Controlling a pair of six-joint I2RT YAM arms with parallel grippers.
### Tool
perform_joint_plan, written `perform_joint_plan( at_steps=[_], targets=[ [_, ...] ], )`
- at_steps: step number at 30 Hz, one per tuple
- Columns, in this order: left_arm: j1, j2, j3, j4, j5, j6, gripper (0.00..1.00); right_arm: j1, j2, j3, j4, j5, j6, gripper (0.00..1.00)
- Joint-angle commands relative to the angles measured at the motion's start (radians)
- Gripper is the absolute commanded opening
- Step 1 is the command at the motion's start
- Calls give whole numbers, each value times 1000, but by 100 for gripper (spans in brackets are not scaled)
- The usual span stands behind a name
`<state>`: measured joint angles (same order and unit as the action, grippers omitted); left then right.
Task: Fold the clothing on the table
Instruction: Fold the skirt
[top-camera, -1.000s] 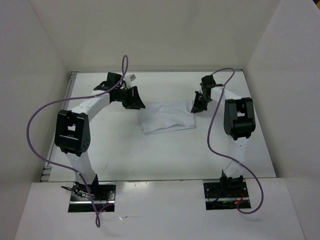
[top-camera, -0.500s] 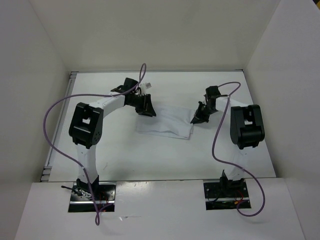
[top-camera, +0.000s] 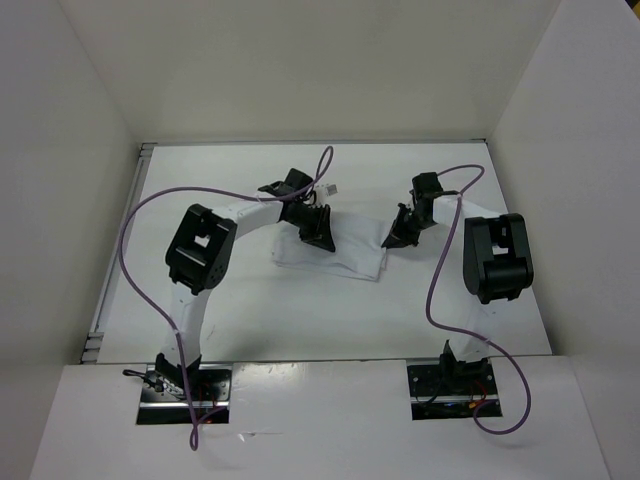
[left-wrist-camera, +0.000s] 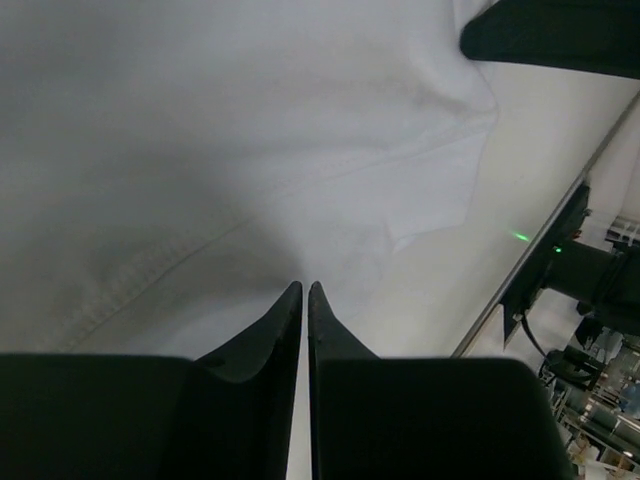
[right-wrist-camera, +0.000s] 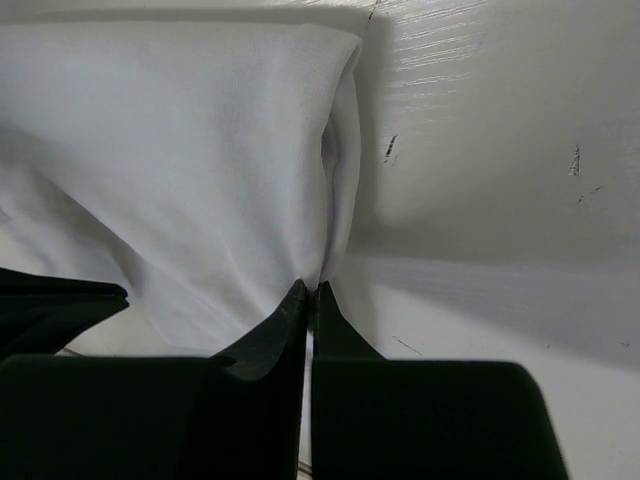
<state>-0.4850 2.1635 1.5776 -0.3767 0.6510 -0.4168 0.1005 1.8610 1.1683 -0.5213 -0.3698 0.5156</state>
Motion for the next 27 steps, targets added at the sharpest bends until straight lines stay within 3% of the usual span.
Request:
perform_joint_plan(
  at_steps=[1,6,14,17,20,27],
  targets=[
    [-18,25,27,-54,-65,48,11,8,-10,17,9,5,-6,0],
    [-38,25,-66,-76,-119,61,11,8,0,51,0,5,-6,0],
    [-78,78,-90,-57,-119,61,10,8,-20,97,-20,-4,-15,0],
    [-78,27,-81,-83,-119,61,10,-1,-20,106,-29,-4,-25,0],
    [-57,-101,-71,-128,-157,61,16,-1,-29,106,-29,-14,-25,0],
    [103,-297,-86,-179,-286,91,24,-1,-48,129,-49,-2,-43,0]
  ],
)
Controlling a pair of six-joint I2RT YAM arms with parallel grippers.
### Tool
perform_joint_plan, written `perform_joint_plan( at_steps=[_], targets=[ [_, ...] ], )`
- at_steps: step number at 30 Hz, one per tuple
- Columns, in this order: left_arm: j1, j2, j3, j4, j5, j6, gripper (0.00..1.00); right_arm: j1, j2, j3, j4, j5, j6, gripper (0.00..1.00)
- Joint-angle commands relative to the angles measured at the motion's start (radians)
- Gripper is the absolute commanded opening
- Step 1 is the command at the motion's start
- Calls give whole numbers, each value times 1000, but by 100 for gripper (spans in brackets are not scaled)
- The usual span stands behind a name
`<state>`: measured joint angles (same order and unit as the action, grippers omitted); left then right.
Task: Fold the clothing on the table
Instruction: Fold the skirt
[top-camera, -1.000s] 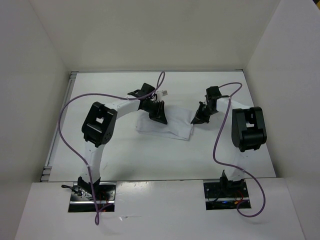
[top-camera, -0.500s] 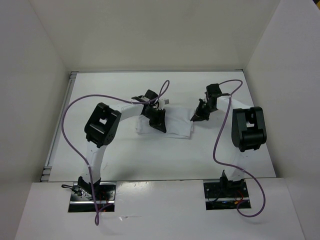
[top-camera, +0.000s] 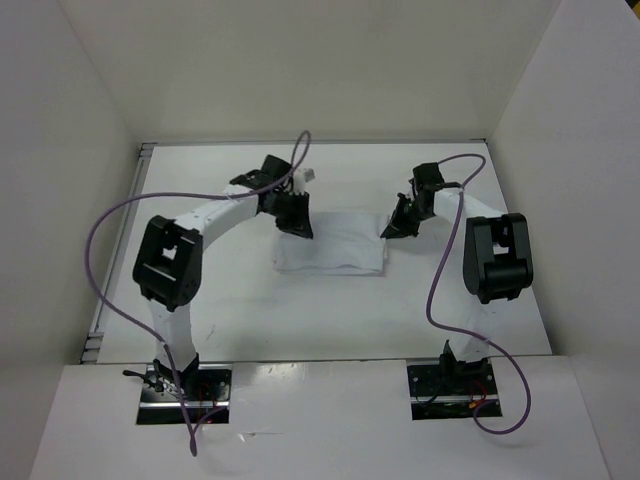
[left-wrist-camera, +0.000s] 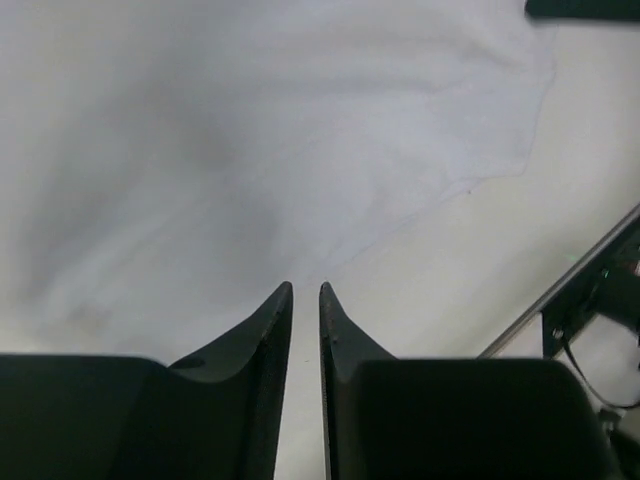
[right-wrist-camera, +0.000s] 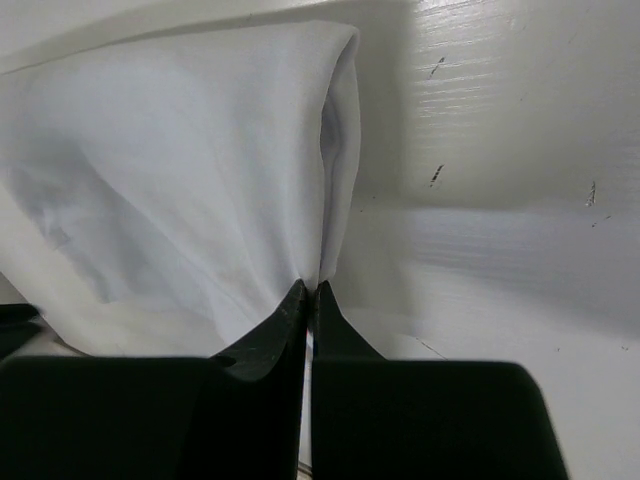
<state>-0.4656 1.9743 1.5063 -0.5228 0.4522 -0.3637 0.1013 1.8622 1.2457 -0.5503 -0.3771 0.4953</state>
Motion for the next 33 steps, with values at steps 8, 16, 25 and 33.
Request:
perform_joint_plan(
  at_steps=[8,16,25,33],
  targets=[
    [220,-117,-138,-42,-260,62,25,-11,-58,81,-51,15,-34,0],
    [229,-49,-166,1,-212,51,25,-20,-67,81,-60,15,-43,0],
    [229,-83,-163,12,-170,40,24,-20,-40,40,-51,52,-52,0],
    [229,-130,-98,-34,-170,40,24,-31,-40,63,-42,73,-41,0]
  ],
)
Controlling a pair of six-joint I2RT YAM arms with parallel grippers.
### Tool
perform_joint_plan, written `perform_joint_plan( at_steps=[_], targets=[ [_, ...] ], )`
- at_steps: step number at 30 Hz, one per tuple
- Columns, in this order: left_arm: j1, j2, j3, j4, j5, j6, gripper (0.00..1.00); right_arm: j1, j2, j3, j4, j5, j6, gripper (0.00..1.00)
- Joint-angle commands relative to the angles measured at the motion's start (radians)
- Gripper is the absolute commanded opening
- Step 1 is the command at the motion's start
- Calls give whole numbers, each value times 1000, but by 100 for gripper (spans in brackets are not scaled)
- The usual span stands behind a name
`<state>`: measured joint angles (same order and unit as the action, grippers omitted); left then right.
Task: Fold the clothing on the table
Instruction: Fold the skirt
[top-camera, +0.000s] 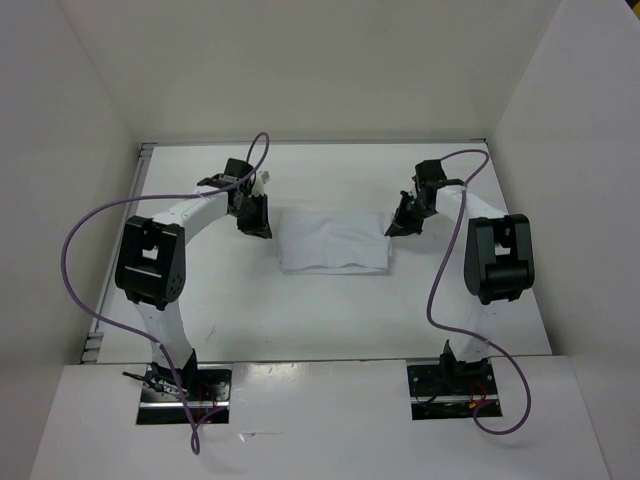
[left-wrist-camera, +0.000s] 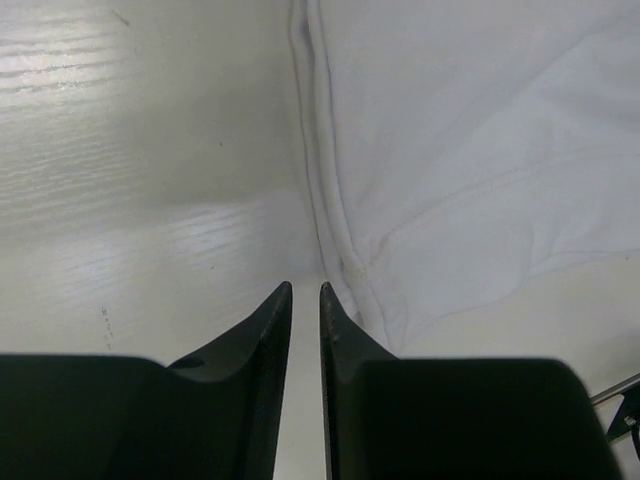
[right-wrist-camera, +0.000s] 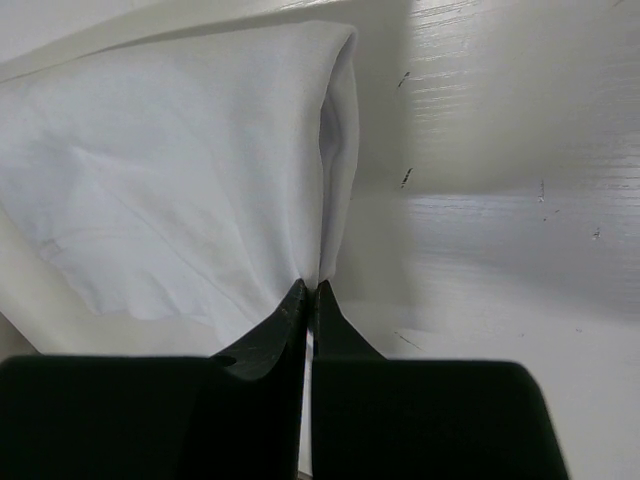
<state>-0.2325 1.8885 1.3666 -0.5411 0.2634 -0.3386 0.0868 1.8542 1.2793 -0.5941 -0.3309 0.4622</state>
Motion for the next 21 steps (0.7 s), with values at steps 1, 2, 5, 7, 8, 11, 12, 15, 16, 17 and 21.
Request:
perform_joint_plan(
  at_steps=[1,2,5,7,8,11,12,15,16,17,21],
  targets=[
    [-4,-45,42,-16,19,15,24,-28,-32,29,-13,27,-8,0],
    [-4,-45,32,-16,19,15,24,-28,-45,43,-13,38,-8,0],
    [-4,-45,14,-7,19,24,24,-28,-72,74,-39,38,-8,0],
    [-4,-22,14,3,28,24,24,-6,-82,98,-49,29,4,0],
    [-4,-22,14,3,28,24,24,8,-82,109,-49,29,4,0],
    [-4,3,-4,24,49,24,24,85,-93,164,-49,39,45,0],
    [-4,17,-4,39,50,15,24,106,-93,178,-49,39,64,0],
    [-4,55,-14,49,71,15,24,195,-79,241,-49,69,78,0],
    [-4,66,-14,59,71,15,24,229,-58,256,-49,69,88,0],
    [-16,66,-23,59,71,15,24,244,-44,284,-49,69,98,0],
    [-36,75,-23,72,80,6,24,321,45,379,-39,55,107,0]
  ],
)
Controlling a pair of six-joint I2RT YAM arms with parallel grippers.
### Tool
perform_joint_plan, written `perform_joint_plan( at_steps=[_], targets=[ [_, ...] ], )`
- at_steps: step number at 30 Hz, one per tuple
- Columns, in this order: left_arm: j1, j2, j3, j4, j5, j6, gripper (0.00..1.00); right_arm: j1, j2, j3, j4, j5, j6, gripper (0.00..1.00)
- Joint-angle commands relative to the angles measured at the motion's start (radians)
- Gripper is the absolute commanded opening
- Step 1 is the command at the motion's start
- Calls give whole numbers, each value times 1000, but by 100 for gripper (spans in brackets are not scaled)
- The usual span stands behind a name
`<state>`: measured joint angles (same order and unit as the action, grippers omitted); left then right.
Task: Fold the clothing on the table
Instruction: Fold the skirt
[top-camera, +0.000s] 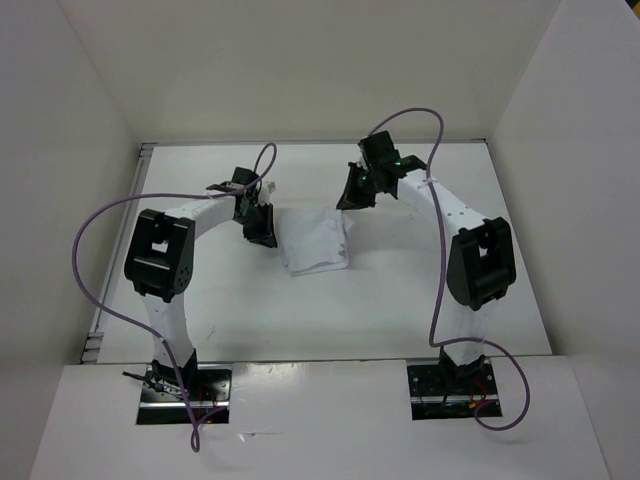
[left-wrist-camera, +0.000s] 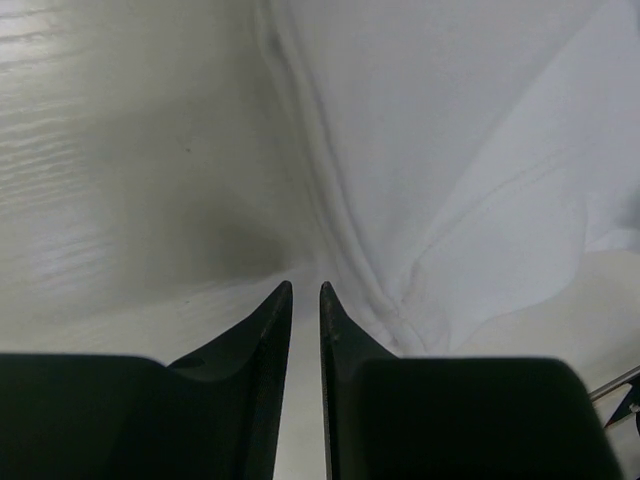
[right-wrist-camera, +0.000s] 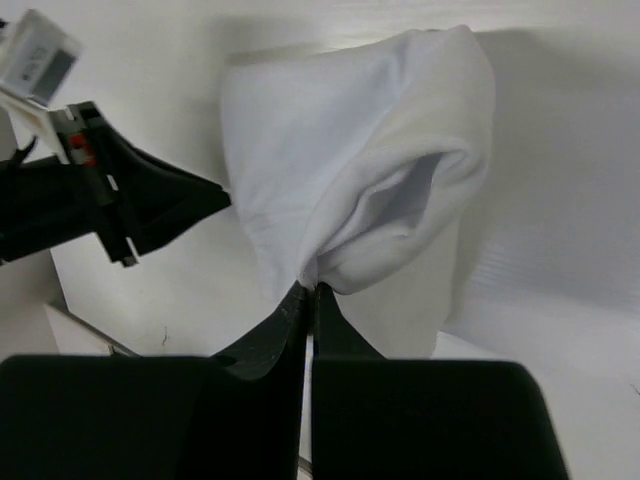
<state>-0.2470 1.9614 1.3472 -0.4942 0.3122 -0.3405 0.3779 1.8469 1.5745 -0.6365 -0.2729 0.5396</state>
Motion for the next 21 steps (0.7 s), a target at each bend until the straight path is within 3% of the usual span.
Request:
perform_joint_plan(
  at_steps=[1,12,21],
  targets=[
    [-21,2,-3,25,31,8,24,64,67,100,3,-15,30,0],
    [-21,11,-22,43,51,-11,24,253,302,337,-25,-44,30,0],
    [-21,2,-40,43,51,-11,24,308,380,360,-35,-45,20,0]
  ],
)
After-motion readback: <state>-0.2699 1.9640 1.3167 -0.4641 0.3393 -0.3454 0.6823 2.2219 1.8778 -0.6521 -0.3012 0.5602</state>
